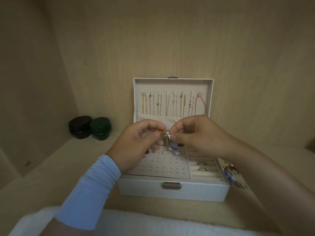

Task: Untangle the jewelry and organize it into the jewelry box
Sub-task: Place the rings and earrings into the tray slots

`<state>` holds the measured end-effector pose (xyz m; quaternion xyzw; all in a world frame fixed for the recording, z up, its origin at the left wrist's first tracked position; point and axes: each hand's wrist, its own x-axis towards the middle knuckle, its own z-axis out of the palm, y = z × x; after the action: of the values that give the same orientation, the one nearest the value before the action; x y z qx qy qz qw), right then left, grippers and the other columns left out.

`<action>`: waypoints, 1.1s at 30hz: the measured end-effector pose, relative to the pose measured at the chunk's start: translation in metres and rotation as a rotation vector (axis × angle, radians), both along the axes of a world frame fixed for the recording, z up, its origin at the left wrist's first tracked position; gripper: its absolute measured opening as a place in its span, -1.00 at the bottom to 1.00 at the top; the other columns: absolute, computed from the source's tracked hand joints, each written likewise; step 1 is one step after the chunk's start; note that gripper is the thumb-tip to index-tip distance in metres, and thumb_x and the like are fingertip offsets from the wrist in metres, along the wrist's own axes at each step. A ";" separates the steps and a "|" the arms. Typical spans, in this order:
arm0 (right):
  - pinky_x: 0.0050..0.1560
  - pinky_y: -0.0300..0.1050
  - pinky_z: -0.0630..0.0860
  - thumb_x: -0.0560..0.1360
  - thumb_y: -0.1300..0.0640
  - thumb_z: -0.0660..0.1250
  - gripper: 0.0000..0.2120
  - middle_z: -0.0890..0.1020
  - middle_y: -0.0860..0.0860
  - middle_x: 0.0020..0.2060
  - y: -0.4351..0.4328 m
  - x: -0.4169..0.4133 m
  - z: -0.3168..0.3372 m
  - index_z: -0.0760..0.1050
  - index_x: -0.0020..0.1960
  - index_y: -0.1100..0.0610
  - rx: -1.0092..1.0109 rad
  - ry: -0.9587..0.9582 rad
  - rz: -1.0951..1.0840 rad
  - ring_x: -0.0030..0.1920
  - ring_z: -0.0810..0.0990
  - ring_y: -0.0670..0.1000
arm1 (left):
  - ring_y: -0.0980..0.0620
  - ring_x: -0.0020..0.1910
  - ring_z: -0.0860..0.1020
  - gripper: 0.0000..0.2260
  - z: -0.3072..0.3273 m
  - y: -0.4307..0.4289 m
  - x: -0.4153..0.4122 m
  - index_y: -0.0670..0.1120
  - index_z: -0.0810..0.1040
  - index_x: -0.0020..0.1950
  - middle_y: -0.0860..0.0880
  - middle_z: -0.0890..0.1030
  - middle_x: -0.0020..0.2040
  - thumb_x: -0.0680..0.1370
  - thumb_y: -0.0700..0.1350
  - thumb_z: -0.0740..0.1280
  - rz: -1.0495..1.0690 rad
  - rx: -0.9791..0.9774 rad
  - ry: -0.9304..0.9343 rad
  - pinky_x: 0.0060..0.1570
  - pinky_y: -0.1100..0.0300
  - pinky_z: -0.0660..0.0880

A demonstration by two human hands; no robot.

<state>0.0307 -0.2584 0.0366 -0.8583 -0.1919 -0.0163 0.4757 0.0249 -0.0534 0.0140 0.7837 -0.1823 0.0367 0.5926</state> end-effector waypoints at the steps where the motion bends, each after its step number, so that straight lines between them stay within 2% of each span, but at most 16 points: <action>1: -0.16 -0.33 0.54 0.48 0.19 0.49 -0.96 0.73 0.02 -0.22 0.000 0.000 0.000 0.69 -0.07 0.10 0.005 0.000 -0.001 -0.23 0.66 -0.12 | -0.10 -0.19 0.63 -0.81 0.000 0.000 0.000 -0.02 0.61 0.09 -0.09 0.68 -0.19 0.60 -0.25 0.27 0.001 0.006 -0.012 0.01 -0.21 0.56; 4: -0.16 -0.33 0.54 0.46 0.19 0.51 -0.96 0.74 0.02 -0.22 -0.001 -0.001 0.002 0.69 -0.09 0.10 0.013 -0.022 0.001 -0.24 0.66 -0.12 | 0.02 -0.21 0.63 -0.81 0.001 -0.002 -0.002 -0.05 0.60 0.08 -0.05 0.67 -0.19 0.60 -0.28 0.25 -0.008 0.006 -0.037 -0.16 0.05 0.58; 6: -0.09 -0.27 0.59 0.46 0.20 0.51 -0.96 0.74 0.01 -0.22 0.000 -0.002 0.002 0.69 -0.09 0.11 0.018 -0.047 0.020 -0.19 0.70 -0.05 | 0.09 -0.25 0.62 -0.81 0.002 -0.004 -0.004 -0.09 0.59 0.08 -0.03 0.65 -0.18 0.60 -0.31 0.24 -0.026 -0.021 -0.029 -0.19 0.22 0.57; 9: -0.01 -0.08 0.65 0.46 0.21 0.50 -0.95 0.73 0.04 -0.21 0.002 -0.003 0.001 0.68 -0.09 0.10 0.056 -0.095 0.028 -0.14 0.71 0.08 | 0.11 -0.26 0.63 -0.84 0.002 -0.006 -0.005 -0.13 0.59 0.08 -0.02 0.65 -0.18 0.59 -0.31 0.26 -0.052 -0.048 -0.014 -0.20 0.24 0.59; 12: -0.01 0.07 0.64 0.46 0.20 0.51 -0.95 0.72 0.05 -0.22 0.005 -0.003 0.000 0.67 -0.11 0.08 0.084 -0.152 0.007 -0.14 0.70 0.15 | 0.12 -0.29 0.62 -0.88 0.002 -0.007 -0.006 -0.13 0.60 0.05 -0.01 0.66 -0.20 0.55 -0.27 0.36 -0.059 -0.069 -0.031 -0.30 0.31 0.53; 13: -0.04 0.06 0.64 0.46 0.20 0.51 -0.94 0.72 0.06 -0.22 0.006 -0.002 0.000 0.66 -0.11 0.08 0.103 -0.162 0.006 -0.15 0.69 0.15 | 0.11 -0.30 0.62 -0.88 0.002 -0.006 -0.005 -0.11 0.61 0.04 0.00 0.66 -0.22 0.55 -0.27 0.36 -0.044 -0.068 -0.047 -0.29 0.32 0.53; 17: -0.17 -0.21 0.59 0.45 0.26 0.50 -0.91 0.71 0.04 -0.25 0.008 -0.002 -0.001 0.64 -0.11 0.12 0.172 -0.134 0.045 -0.24 0.67 -0.03 | 0.13 -0.28 0.61 -0.87 0.002 -0.004 -0.004 -0.08 0.63 0.03 0.08 0.65 -0.27 0.58 -0.25 0.32 -0.022 -0.047 -0.068 -0.20 0.24 0.56; 19: -0.21 -0.27 0.55 0.43 0.29 0.52 -0.88 0.70 0.01 -0.27 0.008 -0.002 0.000 0.64 -0.14 0.09 0.175 -0.140 0.035 -0.28 0.65 -0.08 | 0.15 -0.29 0.59 -0.87 0.003 -0.004 -0.005 -0.10 0.62 0.02 0.11 0.64 -0.29 0.58 -0.26 0.30 -0.037 -0.037 -0.052 -0.20 0.24 0.55; 23: -0.21 -0.19 0.58 0.40 0.29 0.54 -0.80 0.70 -0.03 -0.29 0.009 -0.002 0.000 0.64 -0.21 0.01 0.173 -0.218 -0.011 -0.28 0.64 -0.05 | 0.12 -0.32 0.58 -0.90 0.004 -0.004 -0.007 -0.09 0.64 -0.01 0.08 0.62 -0.31 0.56 -0.21 0.34 -0.024 -0.020 -0.066 -0.25 0.23 0.56; 26: -0.18 -0.05 0.60 0.40 0.26 0.55 -0.82 0.69 0.00 -0.27 0.011 -0.003 -0.001 0.64 -0.20 0.01 0.190 -0.246 -0.051 -0.26 0.65 0.06 | 0.05 -0.33 0.59 -0.92 0.004 -0.003 -0.008 -0.07 0.66 -0.01 0.07 0.63 -0.30 0.51 -0.18 0.42 -0.004 -0.002 -0.101 -0.27 0.15 0.61; 27: -0.18 -0.06 0.60 0.40 0.24 0.56 -0.83 0.69 -0.02 -0.27 0.011 -0.003 -0.002 0.64 -0.19 0.00 0.192 -0.248 -0.063 -0.27 0.64 0.04 | 0.04 -0.34 0.59 -0.91 0.004 -0.003 -0.008 -0.08 0.66 0.00 0.05 0.64 -0.30 0.52 -0.19 0.42 0.003 -0.014 -0.092 -0.27 0.13 0.61; 30: -0.27 -0.32 0.48 0.40 0.17 0.57 -0.83 0.64 -0.19 -0.30 0.010 -0.005 -0.002 0.62 -0.18 -0.05 0.124 -0.303 -0.135 -0.36 0.54 -0.18 | -0.06 -0.32 0.59 -0.89 0.007 -0.005 -0.010 -0.12 0.66 0.00 -0.10 0.68 -0.23 0.58 -0.18 0.33 0.002 -0.128 0.032 -0.29 0.08 0.59; 31: -0.28 -0.36 0.45 0.40 0.17 0.57 -0.82 0.63 -0.20 -0.29 0.010 -0.006 -0.002 0.61 -0.19 -0.06 0.073 -0.348 -0.164 -0.36 0.53 -0.17 | -0.07 -0.31 0.59 -0.87 0.009 -0.006 -0.010 -0.14 0.65 0.00 -0.14 0.69 -0.19 0.59 -0.17 0.31 -0.010 -0.174 0.093 -0.31 0.09 0.58; 33: -0.32 -0.32 0.45 0.43 0.20 0.54 -0.82 0.63 -0.14 -0.26 0.011 -0.008 -0.002 0.61 -0.19 -0.04 0.055 -0.362 -0.184 -0.38 0.56 -0.11 | -0.04 -0.28 0.62 -0.85 0.010 -0.009 -0.012 -0.16 0.65 0.03 -0.16 0.71 -0.13 0.59 -0.15 0.31 -0.050 -0.231 0.201 -0.35 0.16 0.58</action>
<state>0.0229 -0.2469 0.0347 -0.8420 -0.1945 -0.2186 0.4531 0.0133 -0.0627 0.0244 0.7053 -0.1361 -0.0356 0.6948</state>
